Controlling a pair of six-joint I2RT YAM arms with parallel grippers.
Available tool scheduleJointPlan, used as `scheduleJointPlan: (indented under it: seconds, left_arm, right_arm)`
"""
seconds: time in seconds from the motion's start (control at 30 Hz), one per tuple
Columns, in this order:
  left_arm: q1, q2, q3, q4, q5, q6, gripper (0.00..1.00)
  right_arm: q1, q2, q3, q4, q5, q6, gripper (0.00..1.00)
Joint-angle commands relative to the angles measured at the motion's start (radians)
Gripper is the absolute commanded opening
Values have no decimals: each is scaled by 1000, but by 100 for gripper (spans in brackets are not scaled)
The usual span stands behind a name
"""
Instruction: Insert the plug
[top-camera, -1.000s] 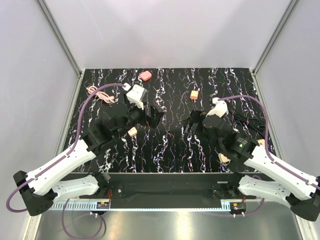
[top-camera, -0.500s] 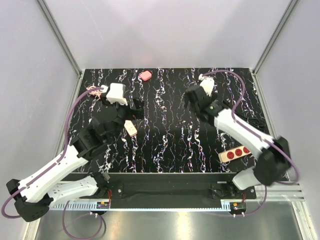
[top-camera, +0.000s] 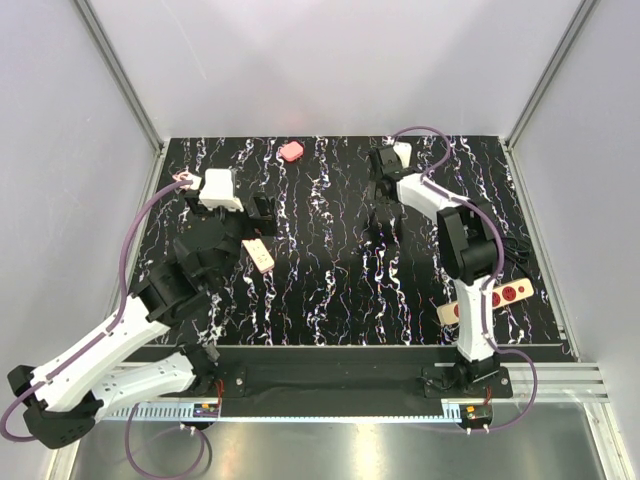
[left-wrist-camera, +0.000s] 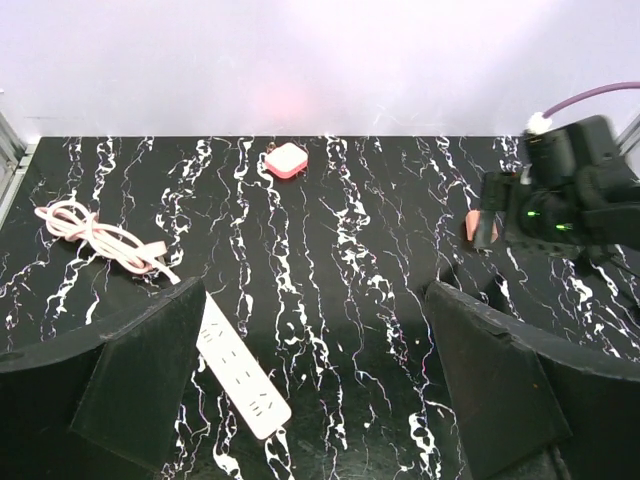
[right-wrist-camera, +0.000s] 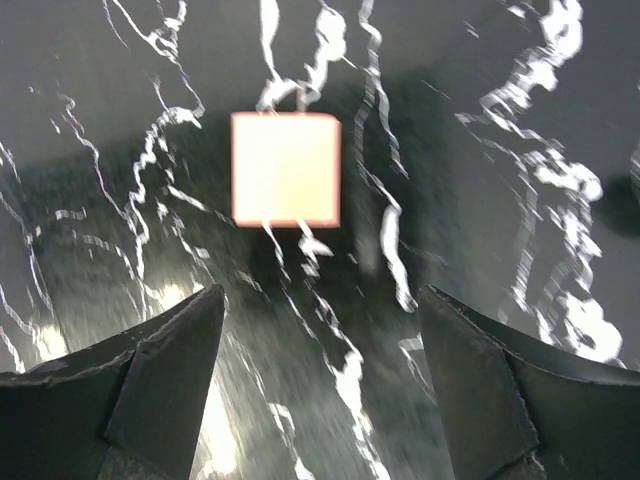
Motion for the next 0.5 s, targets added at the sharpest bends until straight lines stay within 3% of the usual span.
scheduleJointPlan:
  seconds: [0.0, 0.3, 0.47]
  left_arm:
    - [-1, -22, -7, 59, -34, 13, 99]
    - [0, -22, -13, 72, -49, 19, 99]
    - [0, -22, -18, 78, -41, 19, 99]
  right_arm:
    - [-5, 50, 108, 43, -22, -40, 84]
    - [-21, 188, 191, 43, -10, -82, 81]
    - [-28, 230, 243, 21, -15, -120, 72]
